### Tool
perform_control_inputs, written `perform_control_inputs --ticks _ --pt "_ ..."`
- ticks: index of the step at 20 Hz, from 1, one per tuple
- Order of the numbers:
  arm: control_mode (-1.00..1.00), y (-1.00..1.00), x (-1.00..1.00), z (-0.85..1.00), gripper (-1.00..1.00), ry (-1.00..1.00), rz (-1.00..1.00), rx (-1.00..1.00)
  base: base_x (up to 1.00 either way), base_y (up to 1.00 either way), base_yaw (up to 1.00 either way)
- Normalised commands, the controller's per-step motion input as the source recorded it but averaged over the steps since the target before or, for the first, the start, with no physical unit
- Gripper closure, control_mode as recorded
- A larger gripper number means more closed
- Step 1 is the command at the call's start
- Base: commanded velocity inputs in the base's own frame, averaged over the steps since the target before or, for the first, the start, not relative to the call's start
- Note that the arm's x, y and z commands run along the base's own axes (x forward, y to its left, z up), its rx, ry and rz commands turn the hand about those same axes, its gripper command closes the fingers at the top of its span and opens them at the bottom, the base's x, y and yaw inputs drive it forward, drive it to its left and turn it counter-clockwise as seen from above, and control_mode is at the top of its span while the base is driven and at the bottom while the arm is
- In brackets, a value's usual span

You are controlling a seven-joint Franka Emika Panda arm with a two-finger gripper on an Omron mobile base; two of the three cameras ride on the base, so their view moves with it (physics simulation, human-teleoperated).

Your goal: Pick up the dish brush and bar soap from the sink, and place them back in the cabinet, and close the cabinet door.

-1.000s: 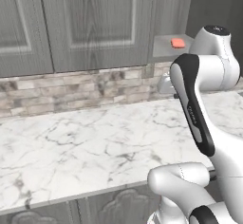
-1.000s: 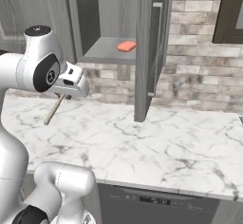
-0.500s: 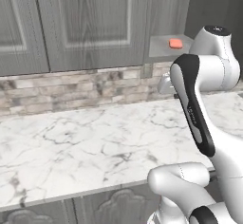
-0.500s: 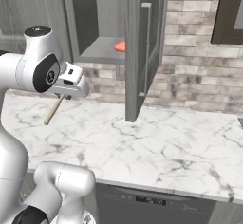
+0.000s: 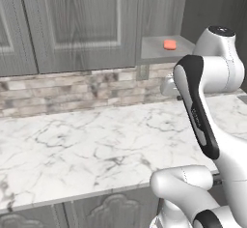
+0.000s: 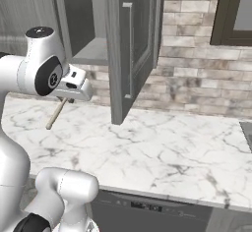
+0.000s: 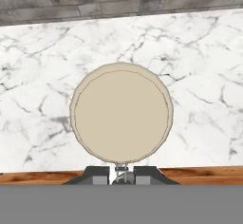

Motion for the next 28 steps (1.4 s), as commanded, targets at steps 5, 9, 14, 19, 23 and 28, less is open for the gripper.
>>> perform_control_inputs --ticks 5,9,14,19,23,28 --pt "1.00 0.00 0.00 0.00 1.00 0.00 0.00 0.00 0.06 -0.02 -0.03" --pt "1.00 0.00 0.00 0.00 1.00 0.00 0.00 0.00 0.23 0.00 0.00" --pt "1.00 0.00 0.00 0.00 1.00 0.00 0.00 0.00 0.20 0.00 0.00" --pt "1.00 0.00 0.00 0.00 1.00 0.00 0.00 0.00 0.01 -0.10 -0.04" --pt "1.00 0.00 0.00 0.00 1.00 0.00 0.00 0.00 0.17 0.00 -0.04" --pt "-1.00 -0.01 0.04 0.02 1.00 -0.07 -0.01 0.00 0.05 0.00 -0.01"
